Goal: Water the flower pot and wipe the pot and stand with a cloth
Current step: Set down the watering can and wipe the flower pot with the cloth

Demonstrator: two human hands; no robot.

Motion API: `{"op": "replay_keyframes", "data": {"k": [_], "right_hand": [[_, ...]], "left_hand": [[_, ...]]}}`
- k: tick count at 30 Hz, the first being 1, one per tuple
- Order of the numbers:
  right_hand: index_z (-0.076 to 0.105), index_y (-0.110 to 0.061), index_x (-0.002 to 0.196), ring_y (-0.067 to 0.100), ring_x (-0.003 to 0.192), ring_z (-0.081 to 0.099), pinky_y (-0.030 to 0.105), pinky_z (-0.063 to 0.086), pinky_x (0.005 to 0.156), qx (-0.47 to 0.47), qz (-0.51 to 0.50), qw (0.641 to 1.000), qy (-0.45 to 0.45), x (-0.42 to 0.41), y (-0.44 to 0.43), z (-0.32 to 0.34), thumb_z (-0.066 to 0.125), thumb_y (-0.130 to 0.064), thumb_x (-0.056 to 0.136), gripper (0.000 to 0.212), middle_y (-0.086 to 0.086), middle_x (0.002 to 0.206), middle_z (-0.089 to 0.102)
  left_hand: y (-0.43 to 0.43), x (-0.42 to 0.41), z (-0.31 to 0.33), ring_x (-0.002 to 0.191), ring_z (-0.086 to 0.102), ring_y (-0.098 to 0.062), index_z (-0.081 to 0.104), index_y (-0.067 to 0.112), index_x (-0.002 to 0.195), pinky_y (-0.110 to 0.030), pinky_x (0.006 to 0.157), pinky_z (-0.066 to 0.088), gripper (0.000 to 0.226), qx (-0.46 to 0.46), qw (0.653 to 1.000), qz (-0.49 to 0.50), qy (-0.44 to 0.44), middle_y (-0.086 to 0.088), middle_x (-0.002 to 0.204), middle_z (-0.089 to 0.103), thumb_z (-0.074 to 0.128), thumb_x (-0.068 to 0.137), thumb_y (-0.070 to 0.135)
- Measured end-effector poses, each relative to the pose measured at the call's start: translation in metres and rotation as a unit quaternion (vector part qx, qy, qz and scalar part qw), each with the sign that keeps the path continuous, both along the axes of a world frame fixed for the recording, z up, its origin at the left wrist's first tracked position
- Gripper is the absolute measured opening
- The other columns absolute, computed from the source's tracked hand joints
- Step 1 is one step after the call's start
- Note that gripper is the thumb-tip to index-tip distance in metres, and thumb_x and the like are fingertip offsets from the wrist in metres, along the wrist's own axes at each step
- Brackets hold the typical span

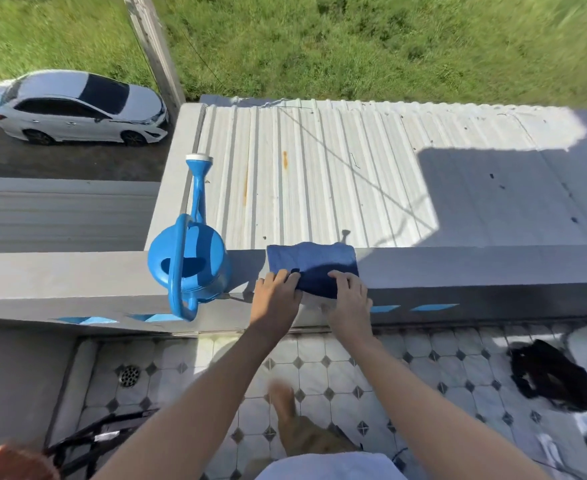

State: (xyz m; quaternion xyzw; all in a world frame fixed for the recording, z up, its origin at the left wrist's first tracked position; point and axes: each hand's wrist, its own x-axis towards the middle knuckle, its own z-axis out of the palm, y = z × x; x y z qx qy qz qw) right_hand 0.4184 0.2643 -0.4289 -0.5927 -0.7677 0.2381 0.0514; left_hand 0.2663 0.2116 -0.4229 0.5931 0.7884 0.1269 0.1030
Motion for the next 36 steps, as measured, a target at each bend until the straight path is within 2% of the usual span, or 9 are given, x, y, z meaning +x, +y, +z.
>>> {"op": "replay_keyframes", "data": {"k": [5, 9, 11, 16, 19, 23, 26, 30, 36], "right_hand": [[0.05, -0.028, 0.13, 0.024, 0.119, 0.047, 0.047, 0.037, 0.096, 0.01, -0.012, 0.999, 0.034, -0.029, -0.014, 0.019, 0.054, -0.03, 0.09, 0.04, 0.0, 0.126, 0.057], [0.062, -0.023, 0.117, 0.022, 0.092, 0.059, 0.031, 0.04, 0.074, -0.051, 0.072, 0.982, 0.165, -0.058, -0.045, 0.05, 0.047, -0.018, 0.094, 0.027, 0.003, 0.104, 0.068], [0.065, -0.025, 0.097, 0.018, 0.08, 0.062, 0.026, 0.046, 0.068, -0.134, 0.08, 0.964, 0.216, -0.073, -0.061, 0.065, 0.048, -0.018, 0.093, 0.019, 0.001, 0.09, 0.069], [0.064, -0.009, 0.092, 0.034, 0.08, 0.06, 0.042, 0.052, 0.073, -0.467, -0.027, 0.799, 0.378, -0.11, -0.125, 0.095, 0.051, -0.022, 0.077, 0.025, 0.021, 0.096, 0.062], [0.067, 0.002, 0.112, 0.038, 0.093, 0.061, 0.047, 0.047, 0.082, -0.569, -0.003, 0.722, 0.394, -0.12, -0.162, 0.11, 0.043, -0.043, 0.093, 0.054, 0.027, 0.105, 0.064], [0.069, 0.0, 0.119, 0.034, 0.104, 0.068, 0.046, 0.053, 0.091, -0.649, 0.083, 0.669, 0.352, -0.149, -0.204, 0.123, 0.044, -0.069, 0.091, 0.079, 0.023, 0.116, 0.07], [0.06, -0.004, 0.132, 0.034, 0.114, 0.063, 0.05, 0.046, 0.106, -0.662, 0.134, 0.688, 0.267, -0.177, -0.246, 0.132, 0.066, -0.044, 0.09, 0.059, 0.018, 0.123, 0.067], [0.063, -0.006, 0.126, 0.035, 0.111, 0.066, 0.048, 0.052, 0.096, -0.643, 0.14, 0.73, 0.186, -0.202, -0.3, 0.128, 0.075, -0.025, 0.08, 0.051, 0.019, 0.118, 0.071], [0.066, -0.01, 0.094, 0.025, 0.094, 0.062, 0.037, 0.048, 0.084, -0.563, 0.149, 0.793, 0.179, -0.236, -0.333, 0.113, 0.066, -0.017, 0.085, 0.012, 0.013, 0.106, 0.07]], "left_hand": [[-0.029, -0.007, 0.033, 0.077, 0.06, -0.018, 0.065, 0.013, 0.108, -0.034, 0.071, 0.051, 0.027, 0.122, 0.976, 0.067, -0.166, -0.002, 0.089, 0.064, 0.043, 0.092, 0.018], [-0.084, -0.02, 0.056, 0.076, 0.058, -0.016, 0.064, 0.011, 0.101, -0.018, 0.069, 0.044, 0.017, 0.182, 0.961, 0.145, -0.148, -0.003, 0.089, 0.061, 0.049, 0.094, 0.014], [-0.109, -0.028, 0.064, 0.076, 0.056, -0.017, 0.063, 0.01, 0.097, -0.024, 0.07, 0.045, 0.013, 0.195, 0.945, 0.192, -0.181, -0.004, 0.088, 0.062, 0.05, 0.094, 0.012], [-0.195, -0.037, 0.086, 0.081, 0.056, -0.008, 0.068, 0.016, 0.103, -0.015, 0.071, 0.042, 0.015, 0.211, 0.908, 0.261, -0.252, 0.007, 0.088, 0.065, 0.06, 0.091, 0.021], [-0.255, -0.033, 0.098, 0.107, 0.056, -0.007, 0.067, 0.017, 0.121, -0.012, 0.094, 0.041, 0.035, 0.201, 0.91, 0.277, -0.236, 0.005, 0.113, 0.064, 0.064, 0.086, 0.022], [-0.329, -0.033, 0.12, 0.118, 0.053, -0.004, 0.071, 0.015, 0.118, -0.016, 0.102, 0.042, 0.039, 0.24, 0.904, 0.278, -0.219, 0.005, 0.121, 0.063, 0.059, 0.084, 0.002], [-0.38, -0.039, 0.134, 0.118, 0.056, -0.004, 0.076, 0.015, 0.109, -0.017, 0.104, 0.042, 0.042, 0.246, 0.898, 0.295, -0.214, 0.003, 0.12, 0.066, 0.055, 0.077, -0.002], [-0.428, -0.03, 0.133, 0.117, 0.055, 0.003, 0.077, 0.016, 0.102, -0.011, 0.1, 0.042, 0.035, 0.234, 0.857, 0.371, -0.272, 0.007, 0.117, 0.069, 0.057, 0.074, 0.005], [-0.445, -0.063, 0.103, 0.075, 0.065, -0.002, 0.07, 0.021, 0.105, -0.018, 0.066, 0.048, 0.023, 0.264, 0.611, 0.627, -0.406, 0.009, 0.094, 0.074, 0.05, 0.093, 0.021]]}}
